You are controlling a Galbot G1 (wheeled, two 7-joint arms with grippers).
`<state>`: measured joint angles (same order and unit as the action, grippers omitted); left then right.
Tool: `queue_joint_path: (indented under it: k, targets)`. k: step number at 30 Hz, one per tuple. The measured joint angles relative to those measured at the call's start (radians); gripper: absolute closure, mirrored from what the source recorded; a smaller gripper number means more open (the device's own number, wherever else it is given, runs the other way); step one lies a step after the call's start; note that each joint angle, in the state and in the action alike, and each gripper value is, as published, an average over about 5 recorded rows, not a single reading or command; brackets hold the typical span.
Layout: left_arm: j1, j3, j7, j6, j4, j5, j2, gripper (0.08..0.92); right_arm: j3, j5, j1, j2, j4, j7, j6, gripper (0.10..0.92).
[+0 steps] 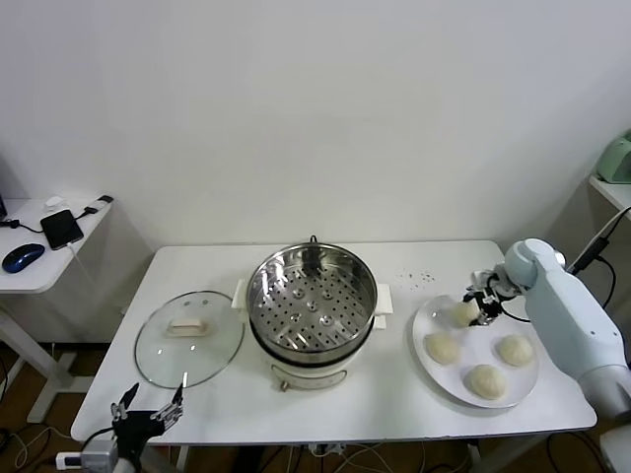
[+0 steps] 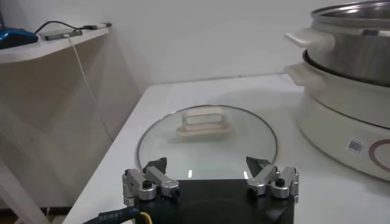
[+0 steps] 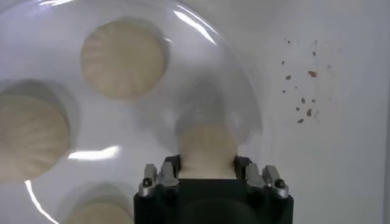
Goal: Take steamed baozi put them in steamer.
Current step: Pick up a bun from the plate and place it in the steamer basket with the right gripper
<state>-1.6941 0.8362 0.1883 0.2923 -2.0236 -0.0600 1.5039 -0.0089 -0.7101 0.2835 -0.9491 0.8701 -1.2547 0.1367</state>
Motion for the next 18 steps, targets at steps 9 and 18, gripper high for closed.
queue_joint_path:
  k: [9, 18]
  targets:
    - [0.015, -0.018, -0.007, -0.006, 0.006, 0.011, -0.001, 0.177, -0.136, 0.179, -0.126, 0.046, 0.081, -0.067, -0.074, 0.462]
    - [0.037, -0.015, -0.020, -0.016, 0.005, 0.012, -0.002, 0.177, -0.385, 0.407, -0.416, -0.042, 0.042, -0.161, -0.122, 0.457]
